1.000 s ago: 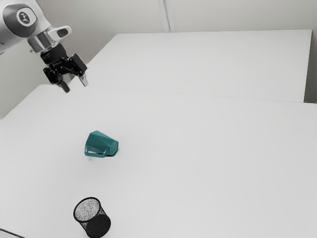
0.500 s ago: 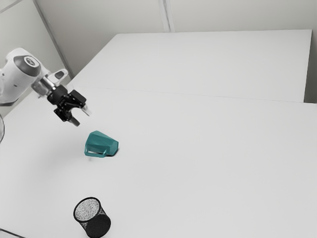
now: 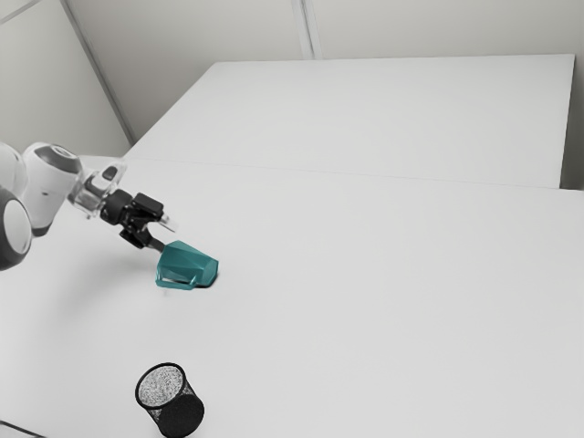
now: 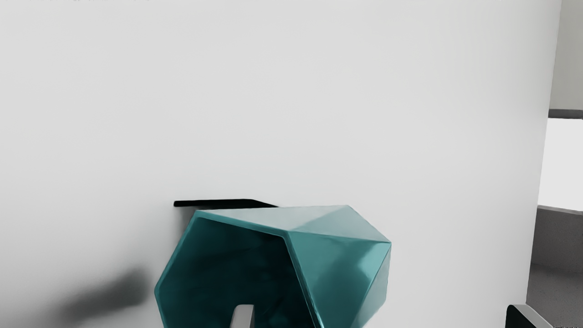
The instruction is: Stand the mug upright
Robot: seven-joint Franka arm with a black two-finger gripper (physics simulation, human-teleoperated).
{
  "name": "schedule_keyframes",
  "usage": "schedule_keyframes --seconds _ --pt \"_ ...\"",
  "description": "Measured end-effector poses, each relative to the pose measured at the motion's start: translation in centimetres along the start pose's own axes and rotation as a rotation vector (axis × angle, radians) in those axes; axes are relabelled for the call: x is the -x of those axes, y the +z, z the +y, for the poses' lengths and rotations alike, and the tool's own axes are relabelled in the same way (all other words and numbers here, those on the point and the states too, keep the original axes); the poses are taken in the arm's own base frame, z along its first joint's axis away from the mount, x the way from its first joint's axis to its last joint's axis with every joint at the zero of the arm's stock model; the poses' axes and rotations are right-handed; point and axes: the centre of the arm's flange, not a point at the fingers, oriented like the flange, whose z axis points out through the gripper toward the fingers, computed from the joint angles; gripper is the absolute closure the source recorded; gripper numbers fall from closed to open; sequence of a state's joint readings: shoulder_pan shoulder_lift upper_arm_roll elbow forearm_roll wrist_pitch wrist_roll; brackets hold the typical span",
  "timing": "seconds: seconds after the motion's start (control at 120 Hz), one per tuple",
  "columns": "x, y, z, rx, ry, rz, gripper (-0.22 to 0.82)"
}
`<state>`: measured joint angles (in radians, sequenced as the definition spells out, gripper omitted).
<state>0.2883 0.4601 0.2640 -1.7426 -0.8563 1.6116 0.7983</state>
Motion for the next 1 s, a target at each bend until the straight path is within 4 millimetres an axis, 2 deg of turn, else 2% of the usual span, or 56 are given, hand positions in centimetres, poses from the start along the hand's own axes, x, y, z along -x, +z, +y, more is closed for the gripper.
schedule_keyframes --seconds 0.142,0.267,0.433,0.55,0.7,0.9,0.95,1.0 --pt "1.0 1.9 -0.7 0.070 0.009 -0.001 0.00" --pt "1.2 2.6 -0.5 0.103 0.035 0.001 0.00" --pt "1.2 2.5 -0.3 0.111 0.074 0.002 0.43" --pt "1.2 2.4 -0.2 0.113 0.094 0.001 0.61" --pt "1.1 2.3 0.1 0.113 0.120 0.002 0.71" --pt "1.2 1.6 1.0 0.108 0.153 0.011 0.76" --pt "1.4 1.1 1.7 0.106 0.166 0.019 0.76" --pt "1.6 -0.1 3.5 0.093 0.195 0.030 0.77"
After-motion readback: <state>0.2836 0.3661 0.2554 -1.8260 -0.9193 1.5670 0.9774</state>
